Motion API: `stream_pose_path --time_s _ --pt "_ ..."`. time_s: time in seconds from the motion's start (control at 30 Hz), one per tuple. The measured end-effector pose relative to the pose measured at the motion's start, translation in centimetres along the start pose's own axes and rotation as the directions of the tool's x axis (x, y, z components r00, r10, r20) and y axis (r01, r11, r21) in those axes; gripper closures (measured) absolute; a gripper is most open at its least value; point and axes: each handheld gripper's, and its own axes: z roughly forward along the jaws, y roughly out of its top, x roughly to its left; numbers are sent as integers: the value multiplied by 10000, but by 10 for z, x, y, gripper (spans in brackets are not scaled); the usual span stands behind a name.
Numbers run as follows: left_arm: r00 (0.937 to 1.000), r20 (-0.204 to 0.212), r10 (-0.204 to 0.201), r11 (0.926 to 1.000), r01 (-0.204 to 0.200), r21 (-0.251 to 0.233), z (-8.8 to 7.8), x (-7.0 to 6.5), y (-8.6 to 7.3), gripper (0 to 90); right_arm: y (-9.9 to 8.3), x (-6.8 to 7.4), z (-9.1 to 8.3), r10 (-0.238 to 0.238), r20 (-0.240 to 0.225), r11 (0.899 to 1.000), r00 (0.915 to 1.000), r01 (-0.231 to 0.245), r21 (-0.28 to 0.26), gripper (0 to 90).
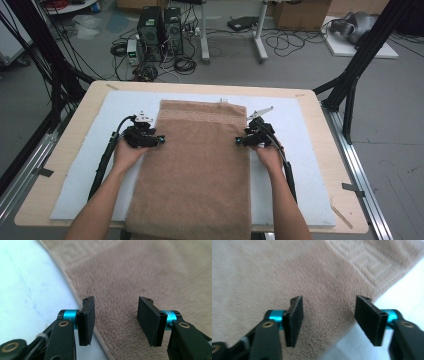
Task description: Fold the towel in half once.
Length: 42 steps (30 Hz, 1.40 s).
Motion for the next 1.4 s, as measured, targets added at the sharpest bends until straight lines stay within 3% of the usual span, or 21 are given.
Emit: stream_pose_path --time_s 0.07,0.13,0.2,0.27,0.33,0.43,0.6,0.67,0.73,0.93,1.03,1.1,1.17,1.23,1.33,1.4 --pt "9999 -64 92 9999 -92 -55 0 0 -1 511 1 2 0 -211 143 9998 9997 210 33 490" --pt "9999 -101 11 10000 -11 -2 -1 1 0 568 3 4 0 -262 -7 9995 9997 262 147 577" --pt "9997 7 -243 9997 243 66 -3 2 0 689 3 3 0 -187 -222 9998 9996 189 89 664" --pt "9994 -16 -350 9993 350 128 -4 4 1 800 2 0 0 224 -625 9997 9978 -225 -14 749" --pt "9984 139 -550 9983 548 177 -5 5 1 840 2 -1 -1 287 -810 9996 9963 -288 0 785" --pt "9992 222 -329 9992 323 247 -11 5 1 855 4 2 -5 -32 -850 10000 9964 33 11 802" --pt "9998 197 58 9990 -49 -448 -36 2 8 857 13 11 -31 -742 -996 9957 9923 682 -628 805" --pt "9992 396 97 9961 -62 -882 -52 0 8 857 13 15 -46 -860 -1224 9921 9887 738 -1015 805" --pt "9983 566 143 9954 -89 -956 -65 -3 6 857 12 21 -59 -1021 -1507 9891 9833 842 -1210 805" --pt "9959 873 218 9929 -114 -1183 -94 -21 -28 854 -7 48 -88 -1820 -2014 9789 9624 1580 -1297 846" --pt "9898 1172 816 9934 -712 -905 -99 -38 -52 846 -23 59 -87 -1940 -2216 9793 9556 1753 -1011 831" --pt "9869 1311 941 9936 -848 -751 -99 -45 -63 806 -30 63 -83 -1982 -2079 9787 9578 1820 -945 770" --pt "9835 1595 849 9935 -714 -889 -100 -46 -69 731 -31 62 -77 -1864 -2201 9800 9575 1653 -1108 701" --pt "9875 1446 622 9927 -462 -1116 -102 -41 -66 622 -26 61 -72 -1774 -1976 9809 9641 1570 -1144 645" --pt "9924 1153 423 9892 -254 -1446 -101 -33 -55 590 -16 60 -67 -1702 -1752 9809 9697 1498 -1241 593" --pt "9938 1059 340 9911 -199 -1315 -97 -28 -47 573 -9 58 -65 -1666 -1431 9816 9756 1503 -1177 533"
